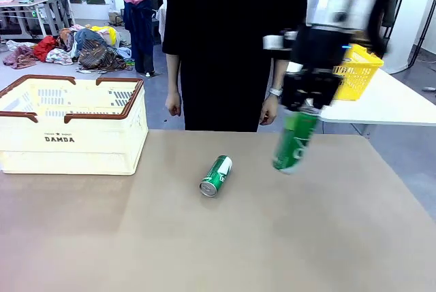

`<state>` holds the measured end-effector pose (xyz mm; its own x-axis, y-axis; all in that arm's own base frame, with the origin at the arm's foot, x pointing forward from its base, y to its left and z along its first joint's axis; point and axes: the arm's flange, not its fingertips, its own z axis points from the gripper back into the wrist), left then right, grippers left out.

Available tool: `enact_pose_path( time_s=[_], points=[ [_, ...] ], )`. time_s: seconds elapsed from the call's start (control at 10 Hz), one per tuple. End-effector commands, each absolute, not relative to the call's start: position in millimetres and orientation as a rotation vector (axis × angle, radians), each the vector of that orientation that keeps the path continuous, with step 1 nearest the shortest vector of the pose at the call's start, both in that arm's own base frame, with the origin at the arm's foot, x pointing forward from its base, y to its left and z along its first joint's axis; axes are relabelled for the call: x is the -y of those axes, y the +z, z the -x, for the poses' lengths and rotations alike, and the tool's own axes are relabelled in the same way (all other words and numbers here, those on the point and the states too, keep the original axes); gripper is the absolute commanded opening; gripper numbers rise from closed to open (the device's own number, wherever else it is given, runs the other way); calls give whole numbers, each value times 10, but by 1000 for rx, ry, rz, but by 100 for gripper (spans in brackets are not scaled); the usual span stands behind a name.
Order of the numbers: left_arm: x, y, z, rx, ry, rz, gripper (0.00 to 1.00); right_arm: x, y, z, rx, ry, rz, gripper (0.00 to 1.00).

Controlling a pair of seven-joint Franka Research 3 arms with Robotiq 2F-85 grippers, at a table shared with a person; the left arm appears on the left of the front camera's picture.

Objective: Place the drinks into the Shopping basket.
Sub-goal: Pick up one drink and place it into the Shopping basket.

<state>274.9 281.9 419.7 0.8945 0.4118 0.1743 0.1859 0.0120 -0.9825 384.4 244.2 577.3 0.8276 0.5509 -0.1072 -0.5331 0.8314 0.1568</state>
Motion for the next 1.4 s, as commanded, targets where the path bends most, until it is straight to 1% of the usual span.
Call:
enact_pose_path(
  time_s=[0.0,0.3,0.6,1.1,1.3],
  points=[
    [-2800,4214,-2718,490,176,1580,100,-2999,5805,-4297,-126,739,-25,0],
    [-2800,4214,-2718,490,176,1580,100,-3838,5381,-4479,9,896,10,0],
    [-2800,4214,-2718,490,176,1580,100,-4471,4772,-4497,63,1035,7,0],
    [-2800,4214,-2718,490,176,1580,100,-4991,4039,-4545,46,1145,22,0],
    [-2800,4214,-2718,490,176,1580,100,-5043,3932,-4547,-11,1167,44,0]
  ],
)
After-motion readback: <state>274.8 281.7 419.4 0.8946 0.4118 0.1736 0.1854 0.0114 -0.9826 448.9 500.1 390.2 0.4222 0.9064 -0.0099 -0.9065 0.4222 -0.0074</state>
